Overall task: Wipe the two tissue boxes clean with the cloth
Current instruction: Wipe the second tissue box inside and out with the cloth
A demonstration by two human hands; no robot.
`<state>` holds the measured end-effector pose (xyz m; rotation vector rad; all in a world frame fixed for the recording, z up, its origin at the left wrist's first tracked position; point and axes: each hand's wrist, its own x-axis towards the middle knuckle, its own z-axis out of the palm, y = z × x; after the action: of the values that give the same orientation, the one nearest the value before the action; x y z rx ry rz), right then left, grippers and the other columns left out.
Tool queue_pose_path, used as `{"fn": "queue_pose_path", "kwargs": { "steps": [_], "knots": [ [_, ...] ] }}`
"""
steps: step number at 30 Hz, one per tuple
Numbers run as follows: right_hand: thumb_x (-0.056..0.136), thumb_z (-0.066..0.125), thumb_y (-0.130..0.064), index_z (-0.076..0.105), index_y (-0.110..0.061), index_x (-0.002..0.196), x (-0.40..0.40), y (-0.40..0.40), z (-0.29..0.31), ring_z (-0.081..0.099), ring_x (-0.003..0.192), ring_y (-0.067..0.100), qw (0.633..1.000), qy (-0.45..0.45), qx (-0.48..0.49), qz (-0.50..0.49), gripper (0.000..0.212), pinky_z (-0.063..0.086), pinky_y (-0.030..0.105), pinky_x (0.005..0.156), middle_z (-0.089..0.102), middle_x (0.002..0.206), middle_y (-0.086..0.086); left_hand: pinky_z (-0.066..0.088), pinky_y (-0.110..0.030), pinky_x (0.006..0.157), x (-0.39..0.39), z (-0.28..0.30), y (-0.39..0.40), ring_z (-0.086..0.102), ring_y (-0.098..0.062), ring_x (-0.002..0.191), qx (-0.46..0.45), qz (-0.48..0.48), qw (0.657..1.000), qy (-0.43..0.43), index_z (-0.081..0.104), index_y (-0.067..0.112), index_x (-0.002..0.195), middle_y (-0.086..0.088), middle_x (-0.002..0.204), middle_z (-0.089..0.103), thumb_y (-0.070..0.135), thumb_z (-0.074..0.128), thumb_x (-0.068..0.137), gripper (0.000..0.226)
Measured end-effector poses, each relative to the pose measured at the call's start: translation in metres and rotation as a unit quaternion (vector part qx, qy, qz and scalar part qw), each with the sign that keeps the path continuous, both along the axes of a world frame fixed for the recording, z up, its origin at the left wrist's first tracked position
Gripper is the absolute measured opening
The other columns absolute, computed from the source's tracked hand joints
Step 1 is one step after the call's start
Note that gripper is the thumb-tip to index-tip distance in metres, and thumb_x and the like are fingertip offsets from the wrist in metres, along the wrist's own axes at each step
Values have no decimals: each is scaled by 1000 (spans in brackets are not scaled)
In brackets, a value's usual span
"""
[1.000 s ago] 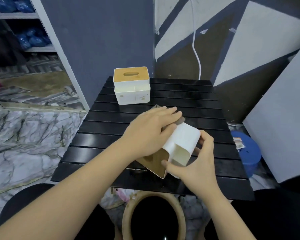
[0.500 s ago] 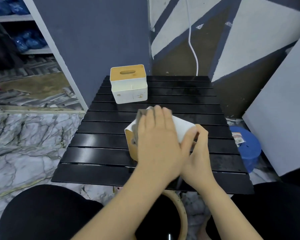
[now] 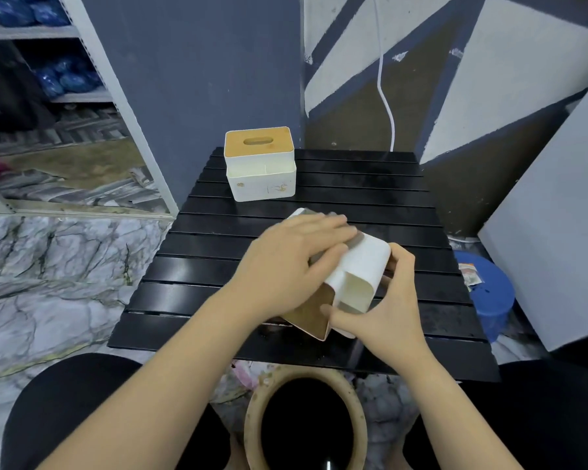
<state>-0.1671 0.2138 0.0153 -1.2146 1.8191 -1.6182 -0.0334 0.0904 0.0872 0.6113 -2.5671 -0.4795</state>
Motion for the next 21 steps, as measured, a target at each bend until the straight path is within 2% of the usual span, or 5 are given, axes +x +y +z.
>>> {"fn": "queue_pose_path", "kwargs": {
  "steps": [4,7,13,17,21],
  "knots": [
    [55,101,-16,32,-37,131,0,0,-1,47,119,-10,1000,9,10,-4,105,43,4,87,43,131,-19,32,-32,112,-5,9,-17,34,-6,143,67,96,991,-62,52,44,143,24,153,45,42,41,107,38],
    [55,100,-19,32,-39,128,-1,-2,-2,47,120,-7,1000,22,15,-4,102,45,7,88,43,131,-19,37,-32,111,-5,16,-26,47,-7,131,230,144,962,15,62,41,135,22,141,56,38,40,107,36],
    [47,94,-38,31,-37,128,0,-5,-3,47,127,6,1000,22,18,-7,103,45,19,93,43,134,-12,39,-29,60,12,4,-27,54,-15,81,539,289,769,187,74,33,96,8,86,66,44,57,100,21],
    [48,97,-31,31,-40,128,-1,-6,-3,46,125,-2,1000,15,13,-10,104,43,8,89,44,133,-15,27,-25,50,16,-22,-10,36,-20,50,574,353,698,241,58,27,55,10,38,43,33,57,99,44],
    [51,99,-27,30,-44,127,-2,-5,-5,45,125,-5,1000,26,14,-9,104,43,3,87,43,133,-16,32,-35,59,14,-43,5,26,-22,52,524,392,687,316,31,20,50,-4,48,26,34,52,87,45]
  ]
}}
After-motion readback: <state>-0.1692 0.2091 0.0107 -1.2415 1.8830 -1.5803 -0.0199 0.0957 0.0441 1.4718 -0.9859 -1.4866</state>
